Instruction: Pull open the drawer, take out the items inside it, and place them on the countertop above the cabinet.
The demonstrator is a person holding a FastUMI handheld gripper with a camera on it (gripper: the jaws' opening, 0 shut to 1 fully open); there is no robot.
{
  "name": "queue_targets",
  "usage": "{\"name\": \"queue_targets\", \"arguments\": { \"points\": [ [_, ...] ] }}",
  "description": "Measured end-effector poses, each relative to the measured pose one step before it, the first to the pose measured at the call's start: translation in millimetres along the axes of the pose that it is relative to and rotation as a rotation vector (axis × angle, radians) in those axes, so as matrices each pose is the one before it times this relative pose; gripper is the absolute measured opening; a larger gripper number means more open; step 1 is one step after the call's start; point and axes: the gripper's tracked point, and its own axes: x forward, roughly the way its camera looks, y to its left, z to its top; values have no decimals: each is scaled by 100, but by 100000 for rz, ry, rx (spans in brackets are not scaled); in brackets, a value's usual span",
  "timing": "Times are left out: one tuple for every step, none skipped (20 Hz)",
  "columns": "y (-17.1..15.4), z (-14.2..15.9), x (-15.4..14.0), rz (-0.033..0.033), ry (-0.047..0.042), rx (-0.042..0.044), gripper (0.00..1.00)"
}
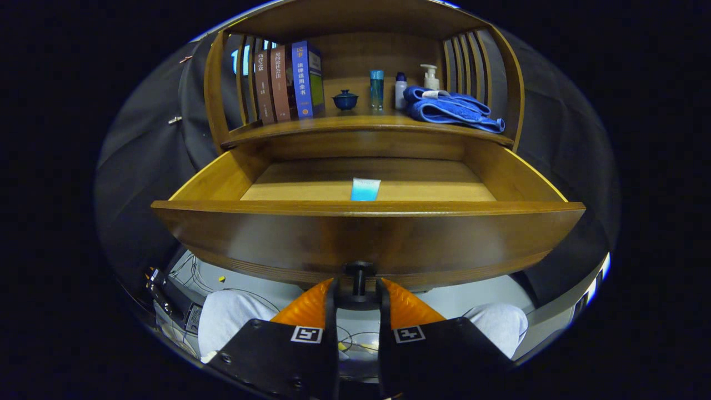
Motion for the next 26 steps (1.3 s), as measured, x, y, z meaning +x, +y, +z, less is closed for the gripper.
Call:
{"name": "queue_targets", "arguments": {
  "points": [
    [-97,-80,-67,-282,840,-451,32],
    [-52,197,-77,-256,-369,178,32],
    [141,-274,97,66,-148,271,32],
    [-34,50,-43,-85,-34,249,37],
    [-16,-23,145,-16,226,235,40],
    [47,74,-346,213,-147,190,44],
    [-59,-4,-292,-661,341,-173,58],
    [-165,-111,-249,-1061,-164,227,71],
    [237,418,-246,621,694,1350,85],
    [158,-452,-688,400,-176,419,99],
    [109,724,-953,220,-879,311,99],
    [65,996,-818,-181,-2256,-26,99],
    [296,1500,-965,457,-3677,-6,99],
    [571,1739,-648,1220,-4486,104,99],
    [473,1670,-303,977,-2960,-925,99],
    [226,1595,-105,135,-1764,-1184,100],
    [173,1474,328,347,-1085,-1052,100],
    [264,1594,974,473,-1471,-552,99],
    [142,1305,971,420,-729,25,99],
    [-102,874,1232,-149,1081,-126,99],
    [-87,522,1354,-1,2250,-125,99],
    [82,248,1416,640,2833,200,100],
    [109,182,1612,669,3478,742,100],
    [10,21,1234,157,3408,43,100],
    [-95,-87,1208,-215,3210,-238,100],
    [-163,-153,1268,-518,3541,-122,100]
  ]
}}
